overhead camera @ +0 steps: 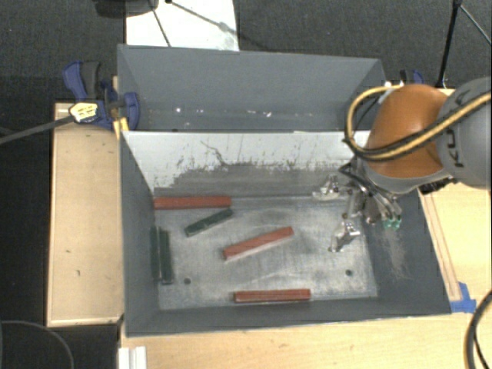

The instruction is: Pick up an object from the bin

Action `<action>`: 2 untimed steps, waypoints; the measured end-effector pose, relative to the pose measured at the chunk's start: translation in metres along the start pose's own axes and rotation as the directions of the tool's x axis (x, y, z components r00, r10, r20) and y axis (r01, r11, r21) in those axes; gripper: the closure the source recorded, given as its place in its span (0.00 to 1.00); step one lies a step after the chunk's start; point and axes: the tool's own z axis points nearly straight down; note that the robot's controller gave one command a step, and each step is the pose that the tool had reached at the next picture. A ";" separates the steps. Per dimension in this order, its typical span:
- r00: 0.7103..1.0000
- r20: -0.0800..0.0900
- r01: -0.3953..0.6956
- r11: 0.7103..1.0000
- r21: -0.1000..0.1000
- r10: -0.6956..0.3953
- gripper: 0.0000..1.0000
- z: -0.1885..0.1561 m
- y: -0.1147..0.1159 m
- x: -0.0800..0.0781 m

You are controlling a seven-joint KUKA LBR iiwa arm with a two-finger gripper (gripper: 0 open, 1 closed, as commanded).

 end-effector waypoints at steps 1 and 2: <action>1.000 0.001 -0.010 1.000 0.000 0.010 1.00 0.049 0.058 -0.032; 1.000 0.001 -0.009 1.000 0.000 0.009 1.00 0.049 0.058 -0.032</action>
Offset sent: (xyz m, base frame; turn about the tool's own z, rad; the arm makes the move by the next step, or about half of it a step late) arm 0.0000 0.0000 0.0000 0.0000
